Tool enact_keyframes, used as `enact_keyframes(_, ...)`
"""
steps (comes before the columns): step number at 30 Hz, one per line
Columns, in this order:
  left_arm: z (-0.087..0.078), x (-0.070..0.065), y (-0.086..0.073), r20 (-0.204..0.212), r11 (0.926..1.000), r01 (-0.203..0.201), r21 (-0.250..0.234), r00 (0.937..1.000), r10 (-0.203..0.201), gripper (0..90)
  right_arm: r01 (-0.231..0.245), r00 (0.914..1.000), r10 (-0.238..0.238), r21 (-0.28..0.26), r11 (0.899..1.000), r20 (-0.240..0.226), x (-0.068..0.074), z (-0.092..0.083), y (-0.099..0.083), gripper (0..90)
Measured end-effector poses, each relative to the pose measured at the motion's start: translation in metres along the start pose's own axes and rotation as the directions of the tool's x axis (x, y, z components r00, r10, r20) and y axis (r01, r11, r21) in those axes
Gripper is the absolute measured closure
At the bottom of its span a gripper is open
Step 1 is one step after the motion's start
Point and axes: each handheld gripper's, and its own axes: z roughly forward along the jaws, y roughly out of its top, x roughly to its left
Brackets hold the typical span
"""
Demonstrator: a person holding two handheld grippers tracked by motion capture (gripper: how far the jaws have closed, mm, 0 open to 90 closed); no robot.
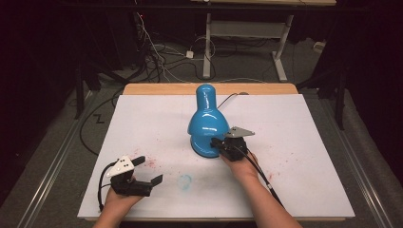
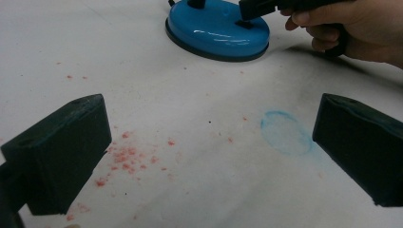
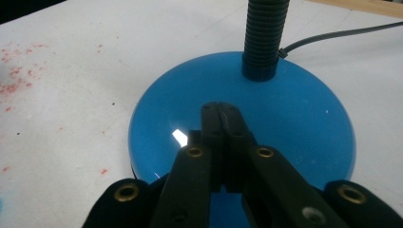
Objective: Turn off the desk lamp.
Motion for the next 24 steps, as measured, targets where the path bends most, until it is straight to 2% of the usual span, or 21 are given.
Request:
enact_keyframes(6, 0.000, 0.000, 0.000, 0.000, 1.0000, 0.001, -0.002, 1.0000, -0.001, 0.0, 0.013, 0.9999, -0.013, -0.037, 0.999, -0.001, 0.001, -0.012, 0.006, 90.0)
enact_keyframes(12, 0.000, 0.000, 0.000, 0.002, 1.0000, 0.002, -0.005, 1.0000, -0.002, 0.0, 0.015, 0.9999, -0.015, -0.051, 0.999, 0.001, 0.002, -0.025, 0.008, 90.0)
enact_keyframes(24, -0.002, 0.001, 0.001, -0.005, 0.9999, 0.000, -0.013, 1.0000, 0.000, 0.0, 0.030, 0.9995, -0.030, -0.063, 0.998, 0.001, 0.002, -0.051, -0.005, 90.0)
